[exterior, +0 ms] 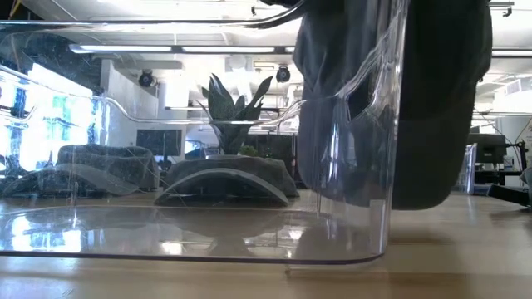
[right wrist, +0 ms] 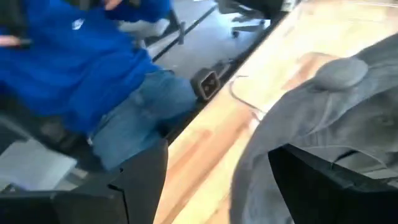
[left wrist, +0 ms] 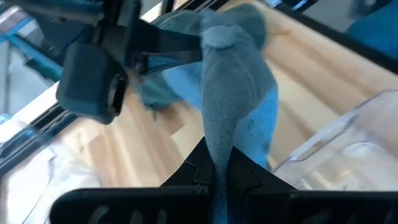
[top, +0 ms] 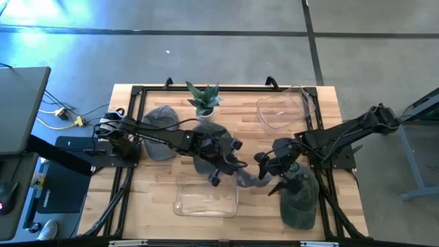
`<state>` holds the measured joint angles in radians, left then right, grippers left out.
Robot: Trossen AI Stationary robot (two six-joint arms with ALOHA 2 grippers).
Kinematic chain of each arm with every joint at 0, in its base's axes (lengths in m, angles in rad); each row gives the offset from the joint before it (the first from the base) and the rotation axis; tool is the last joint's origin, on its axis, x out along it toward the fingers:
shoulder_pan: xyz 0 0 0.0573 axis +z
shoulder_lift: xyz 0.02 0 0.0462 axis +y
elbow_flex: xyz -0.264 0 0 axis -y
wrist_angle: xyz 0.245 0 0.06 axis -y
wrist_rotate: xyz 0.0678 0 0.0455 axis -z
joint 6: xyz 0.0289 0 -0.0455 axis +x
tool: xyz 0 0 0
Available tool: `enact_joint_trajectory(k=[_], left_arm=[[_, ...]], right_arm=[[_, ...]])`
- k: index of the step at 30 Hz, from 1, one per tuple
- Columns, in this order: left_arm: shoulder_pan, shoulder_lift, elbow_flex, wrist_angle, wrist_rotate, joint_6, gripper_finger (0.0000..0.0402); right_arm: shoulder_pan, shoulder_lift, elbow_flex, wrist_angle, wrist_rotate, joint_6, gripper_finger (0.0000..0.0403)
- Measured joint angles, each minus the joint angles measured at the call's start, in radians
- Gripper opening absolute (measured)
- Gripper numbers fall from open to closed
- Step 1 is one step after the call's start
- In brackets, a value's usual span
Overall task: Pick & Place hat
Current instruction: Put the right gray cap into the bottom transparent bin
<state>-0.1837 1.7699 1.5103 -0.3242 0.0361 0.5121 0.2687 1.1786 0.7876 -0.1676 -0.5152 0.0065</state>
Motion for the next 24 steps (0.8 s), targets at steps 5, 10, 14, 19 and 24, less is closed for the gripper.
enact_joint_trajectory(k=[5,10,14,19,24], left_arm=[[0.0,0.0,0.0,0.008,-0.052,-0.015,0.0001],[0.0,0.0,0.0,-0.01,-0.055,-0.047,0.0001],[-0.001,0.0,0.0,-0.046,-0.051,-0.075,0.0001],[0.0,0.0,0.0,-0.083,-0.004,-0.11,0.0001],[0.001,0.0,0.0,-0.073,0.141,-0.106,0.0006]], right_arm=[[-0.001,0.024,0.0,-0.033,0.222,0.016,0.0274],[0.002,0.026,-0.001,-0.037,0.099,0.021,0.024],[0.017,0.026,0.0,-0.039,0.117,0.046,0.0175],[0.042,0.026,0.0,-0.069,0.187,0.041,0.0051],[0.053,0.026,0.0,-0.082,0.274,0.018,0.0022]])
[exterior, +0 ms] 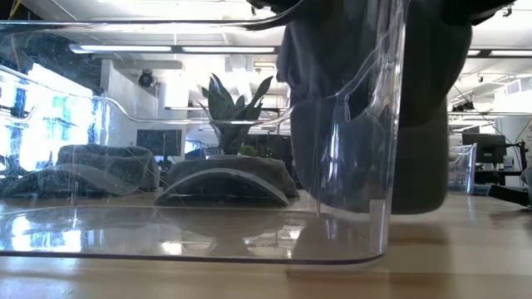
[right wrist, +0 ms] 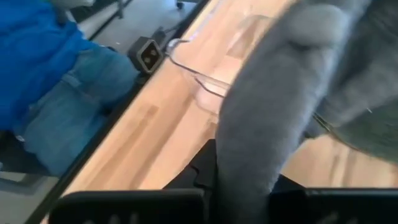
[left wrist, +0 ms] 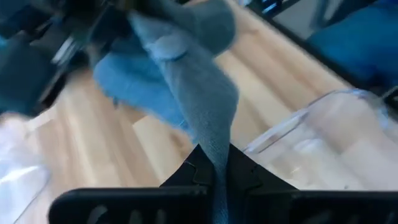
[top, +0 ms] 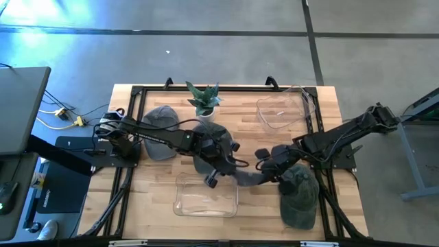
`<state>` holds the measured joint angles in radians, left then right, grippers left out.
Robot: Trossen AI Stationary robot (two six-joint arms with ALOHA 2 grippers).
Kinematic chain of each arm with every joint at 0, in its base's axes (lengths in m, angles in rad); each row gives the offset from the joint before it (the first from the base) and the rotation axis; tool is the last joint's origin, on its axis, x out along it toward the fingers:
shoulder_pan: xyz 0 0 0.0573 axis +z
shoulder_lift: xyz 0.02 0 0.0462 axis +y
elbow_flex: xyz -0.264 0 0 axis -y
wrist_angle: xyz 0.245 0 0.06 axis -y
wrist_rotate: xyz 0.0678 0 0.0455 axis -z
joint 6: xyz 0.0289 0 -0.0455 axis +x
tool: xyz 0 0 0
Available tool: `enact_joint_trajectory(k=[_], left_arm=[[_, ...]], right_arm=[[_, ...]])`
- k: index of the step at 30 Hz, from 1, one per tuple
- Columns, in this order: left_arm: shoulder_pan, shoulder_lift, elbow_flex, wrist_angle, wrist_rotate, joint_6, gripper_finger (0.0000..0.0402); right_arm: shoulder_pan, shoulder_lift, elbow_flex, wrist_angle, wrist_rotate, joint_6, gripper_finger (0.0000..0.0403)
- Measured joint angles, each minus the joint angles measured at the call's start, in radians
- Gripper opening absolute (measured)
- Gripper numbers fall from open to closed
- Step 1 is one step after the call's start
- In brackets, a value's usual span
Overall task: Pick & Place hat
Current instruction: Put the right gray cap into the bottom transparent bin
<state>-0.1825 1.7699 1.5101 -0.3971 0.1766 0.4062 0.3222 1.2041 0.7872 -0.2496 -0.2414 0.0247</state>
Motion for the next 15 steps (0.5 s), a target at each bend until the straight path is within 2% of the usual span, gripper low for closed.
enact_joint_trajectory(k=[4,6,11,15], left_arm=[[0.007,0.0,0.0,0.037,0.033,-0.024,0.005],[0.015,0.0,0.0,0.051,0.056,-0.066,0.0086],[0.055,0.012,0.0,0.09,0.151,-0.129,0.0184],[0.069,0.053,-0.005,0.133,0.157,-0.175,0.024]], right_arm=[[0.0,0.0,0.002,0.0,0.077,-0.028,0.0016],[0.0,0.0,0.002,0.0,0.112,-0.061,0.0005],[0.0,-0.001,0.002,0.006,0.19,-0.094,0.0008],[0.0,-0.001,0.003,0.007,0.22,-0.134,0.0005]])
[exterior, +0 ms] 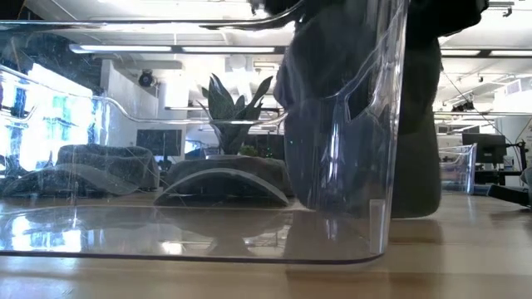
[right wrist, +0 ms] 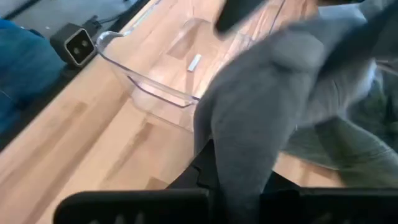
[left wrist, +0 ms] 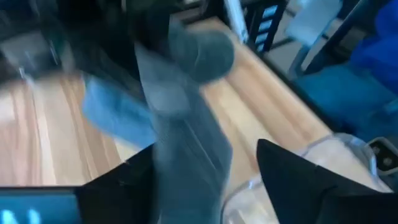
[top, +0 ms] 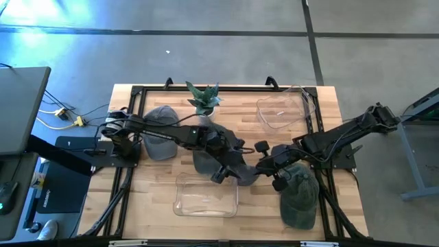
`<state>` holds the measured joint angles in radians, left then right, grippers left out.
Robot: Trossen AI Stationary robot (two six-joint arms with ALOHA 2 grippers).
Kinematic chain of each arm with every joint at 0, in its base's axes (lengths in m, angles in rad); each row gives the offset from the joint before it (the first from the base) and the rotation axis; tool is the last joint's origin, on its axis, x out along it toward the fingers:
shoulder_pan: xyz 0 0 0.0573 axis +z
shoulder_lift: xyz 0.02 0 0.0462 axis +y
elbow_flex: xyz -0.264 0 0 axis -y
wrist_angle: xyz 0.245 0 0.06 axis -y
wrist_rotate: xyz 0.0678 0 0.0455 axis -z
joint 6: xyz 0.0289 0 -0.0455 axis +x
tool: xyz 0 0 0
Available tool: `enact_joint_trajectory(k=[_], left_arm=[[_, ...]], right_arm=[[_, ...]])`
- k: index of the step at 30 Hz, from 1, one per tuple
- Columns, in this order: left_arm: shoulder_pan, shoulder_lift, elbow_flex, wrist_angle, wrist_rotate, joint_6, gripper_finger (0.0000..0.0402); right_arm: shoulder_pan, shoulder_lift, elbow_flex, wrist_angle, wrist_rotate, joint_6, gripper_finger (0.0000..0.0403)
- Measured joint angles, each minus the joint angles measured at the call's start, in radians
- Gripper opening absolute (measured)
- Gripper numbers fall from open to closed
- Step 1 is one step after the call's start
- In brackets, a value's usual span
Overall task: Pick & Place hat
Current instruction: Put the right gray cap into the bottom transparent bin
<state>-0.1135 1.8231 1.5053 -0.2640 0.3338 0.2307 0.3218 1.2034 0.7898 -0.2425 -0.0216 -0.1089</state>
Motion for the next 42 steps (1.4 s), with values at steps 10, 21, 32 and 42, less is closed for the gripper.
enact_joint_trajectory(k=[10,21,32,42], left_arm=[[-0.011,0.025,0.008,-0.021,0.156,0.054,0.0217],[-0.011,0.029,0.006,-0.009,0.104,0.073,0.008],[-0.011,0.025,0.006,-0.001,0.097,0.106,0.0009],[-0.011,0.025,0.005,-0.014,0.09,0.105,0.0002]], right_arm=[[0.006,-0.067,0.0,-0.068,0.012,0.02,0.0007],[0.049,-0.17,0.0,-0.089,-0.123,0.049,0.001],[0.054,-0.162,-0.002,-0.117,-0.195,0.082,0.0039],[0.085,-0.147,-0.002,-0.194,-0.065,0.087,0.021]])
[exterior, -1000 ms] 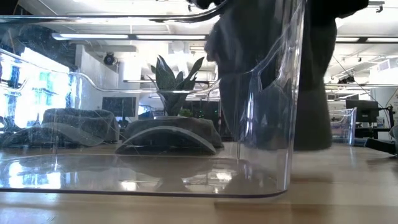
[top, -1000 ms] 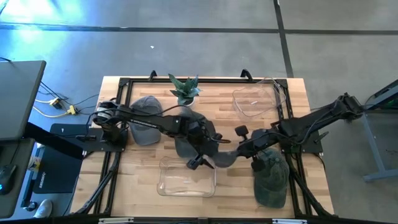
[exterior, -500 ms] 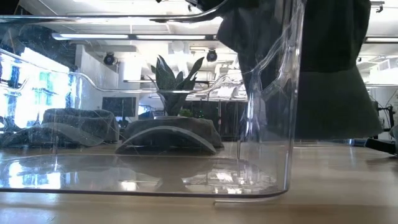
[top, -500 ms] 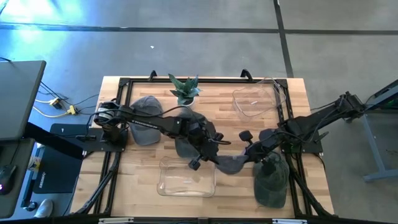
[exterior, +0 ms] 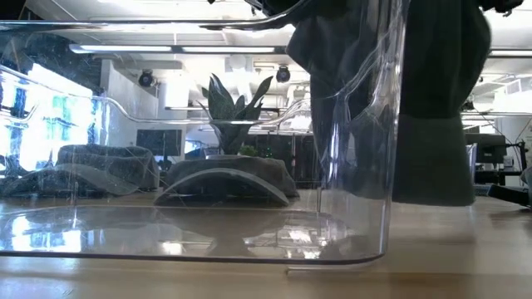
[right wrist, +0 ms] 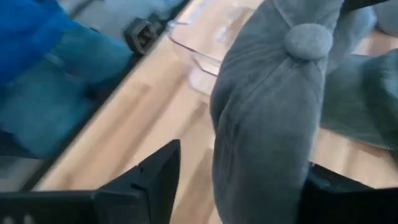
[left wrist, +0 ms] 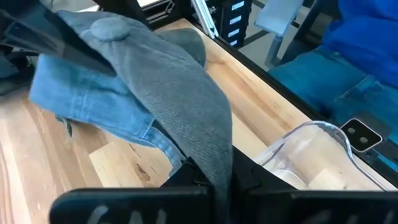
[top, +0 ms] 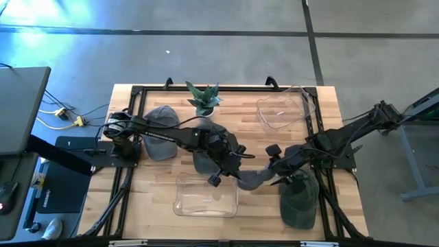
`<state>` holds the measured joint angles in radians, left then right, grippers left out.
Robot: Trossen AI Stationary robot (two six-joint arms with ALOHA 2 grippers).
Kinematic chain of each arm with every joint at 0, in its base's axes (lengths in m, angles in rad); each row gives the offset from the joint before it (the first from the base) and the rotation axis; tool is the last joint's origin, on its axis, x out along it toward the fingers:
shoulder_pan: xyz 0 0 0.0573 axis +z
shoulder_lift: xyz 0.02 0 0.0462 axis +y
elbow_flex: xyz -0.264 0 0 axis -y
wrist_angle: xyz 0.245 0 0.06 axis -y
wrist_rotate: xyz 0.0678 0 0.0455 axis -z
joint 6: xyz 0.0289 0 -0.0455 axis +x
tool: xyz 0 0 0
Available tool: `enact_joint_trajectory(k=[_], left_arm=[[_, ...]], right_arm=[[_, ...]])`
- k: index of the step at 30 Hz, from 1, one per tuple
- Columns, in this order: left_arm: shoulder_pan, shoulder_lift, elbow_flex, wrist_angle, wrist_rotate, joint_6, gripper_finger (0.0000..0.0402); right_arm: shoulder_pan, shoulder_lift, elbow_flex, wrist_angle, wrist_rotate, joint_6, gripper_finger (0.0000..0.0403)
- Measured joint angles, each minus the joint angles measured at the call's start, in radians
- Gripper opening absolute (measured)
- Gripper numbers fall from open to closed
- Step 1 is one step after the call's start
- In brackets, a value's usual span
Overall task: Pick & Place hat
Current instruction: Put the right gray cap into the bottom transparent bin
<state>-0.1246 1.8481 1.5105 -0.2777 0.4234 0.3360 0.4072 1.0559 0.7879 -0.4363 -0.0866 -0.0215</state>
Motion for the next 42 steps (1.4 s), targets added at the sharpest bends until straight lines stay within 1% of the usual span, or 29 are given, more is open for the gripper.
enact_joint_trajectory(k=[2,5,8,10,13,14,16,19,21,24,26,28,32,36,39,42], left_arm=[[0.0,0.0,0.0,-0.021,-0.013,0.0,0.0001],[-0.002,-0.011,-0.002,-0.067,-0.045,0.0,0.0001],[-0.002,-0.027,0.001,-0.087,-0.049,0.0,0.0001],[-0.005,-0.034,-0.001,-0.109,-0.051,0.0,0.0],[-0.015,-0.054,0.0,-0.123,-0.06,0.01,0.0],[-0.018,-0.06,0.002,-0.128,-0.063,0.023,0.0],[-0.031,-0.088,-0.003,-0.182,-0.093,0.033,0.0],[-0.036,-0.111,0.003,-0.188,-0.132,0.051,0.0],[-0.046,-0.15,-0.004,-0.264,-0.153,0.056,0.0],[-0.047,-0.193,0.005,-0.251,-0.199,0.098,0.0],[-0.047,-0.23,-0.003,-0.297,-0.23,0.128,0.0],[-0.047,-0.251,0.0,-0.286,-0.232,0.131,0.0],[-0.056,-0.304,0.002,-0.315,-0.215,0.113,0.0],[-0.103,-0.335,0.004,-0.318,-0.169,0.05,0.0],[-0.149,-0.345,0.003,-0.34,-0.168,0.013,0.0],[-0.202,-0.35,0.002,-0.395,-0.173,-0.028,0.0]], right_arm=[[0.014,0.019,0.0,0.0,0.025,-0.023,0.0209],[0.029,0.055,0.0,0.0,0.027,-0.049,0.0178],[0.037,0.078,-0.001,-0.003,0.027,-0.063,0.0126],[0.039,0.079,-0.001,-0.002,0.033,-0.066,0.0085],[0.039,0.076,-0.001,0.039,0.066,-0.086,0.0021],[0.039,0.075,-0.001,0.06,0.079,-0.101,0.0012],[0.039,0.074,-0.001,0.12,0.112,-0.122,0.0014],[0.033,0.074,0.013,0.173,0.187,-0.154,0.0021],[0.03,0.074,0.039,0.188,0.27,-0.194,0.001],[0.03,0.074,0.091,0.185,0.419,-0.256,0.0007],[0.025,0.076,0.131,0.187,0.457,-0.295,0.0012],[0.014,0.078,0.167,0.193,0.432,-0.314,0.001],[-0.008,0.107,0.209,0.248,0.276,-0.313,0.0005],[-0.008,0.181,0.242,0.32,0.167,-0.293,0.0007],[-0.007,0.26,0.264,0.384,0.124,-0.28,0.0004],[-0.007,0.341,0.283,0.446,0.132,-0.221,0.0008]])
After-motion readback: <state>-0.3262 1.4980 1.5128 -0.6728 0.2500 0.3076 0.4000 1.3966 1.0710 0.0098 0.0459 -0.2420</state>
